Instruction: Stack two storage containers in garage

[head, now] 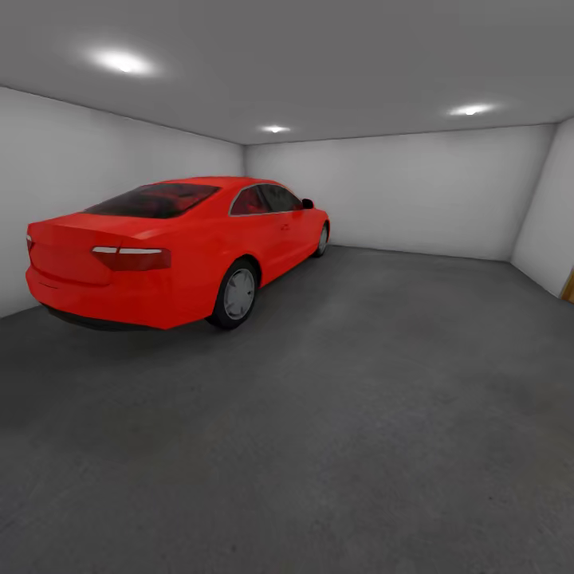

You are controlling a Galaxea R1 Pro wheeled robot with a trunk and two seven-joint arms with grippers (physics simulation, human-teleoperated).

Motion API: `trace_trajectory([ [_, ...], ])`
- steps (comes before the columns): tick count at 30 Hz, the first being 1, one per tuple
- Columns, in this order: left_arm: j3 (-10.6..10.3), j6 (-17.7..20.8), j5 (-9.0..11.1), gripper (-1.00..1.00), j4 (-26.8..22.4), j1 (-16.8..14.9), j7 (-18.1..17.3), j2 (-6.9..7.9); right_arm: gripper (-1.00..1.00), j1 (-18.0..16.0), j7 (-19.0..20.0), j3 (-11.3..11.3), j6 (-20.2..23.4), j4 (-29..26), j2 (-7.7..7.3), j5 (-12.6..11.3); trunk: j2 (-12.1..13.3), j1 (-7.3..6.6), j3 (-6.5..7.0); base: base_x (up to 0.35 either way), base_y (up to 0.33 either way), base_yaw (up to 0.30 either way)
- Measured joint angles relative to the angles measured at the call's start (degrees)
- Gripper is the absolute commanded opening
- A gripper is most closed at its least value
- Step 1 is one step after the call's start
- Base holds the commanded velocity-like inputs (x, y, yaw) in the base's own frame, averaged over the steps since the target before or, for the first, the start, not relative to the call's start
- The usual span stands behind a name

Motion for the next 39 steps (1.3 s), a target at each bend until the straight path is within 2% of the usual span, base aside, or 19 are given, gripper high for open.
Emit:
trace_trajectory([
  [2,0.59,-0.58,0.47,1.00,-0.60,0.07,-0.08,-0.26,1.00,-0.08,0.08,0.36,-0.07,0.00,0.02,0.40,0.00,0.00,0.01,0.000,0.000,0.000],
  [10,0.67,-1.57,0.57,1.00,-1.44,0.07,-0.08,-0.30,1.00,-0.08,0.08,0.32,0.20,0.00,-0.12,0.35,0.00,-0.01,0.01,0.052,0.000,0.000],
  [15,0.64,-3.09,0.62,1.00,-1.61,0.07,-0.08,-0.27,1.00,-0.08,0.03,0.23,0.18,0.00,-0.05,-0.06,0.00,-0.03,0.01,0.283,0.000,0.000],
  [33,0.57,-2.99,0.79,1.00,-1.64,0.07,-0.08,-0.26,1.00,-0.08,-0.08,-0.01,0.12,0.00,-0.44,-0.21,0.00,-0.03,0.01,0.319,0.000,-0.002],
  [39,0.57,-3.00,0.99,1.00,-1.65,0.07,-0.06,-0.26,1.00,-0.07,-0.05,-0.42,0.10,0.00,-0.78,-0.57,0.00,-0.03,0.01,0.321,0.000,-0.196],
])
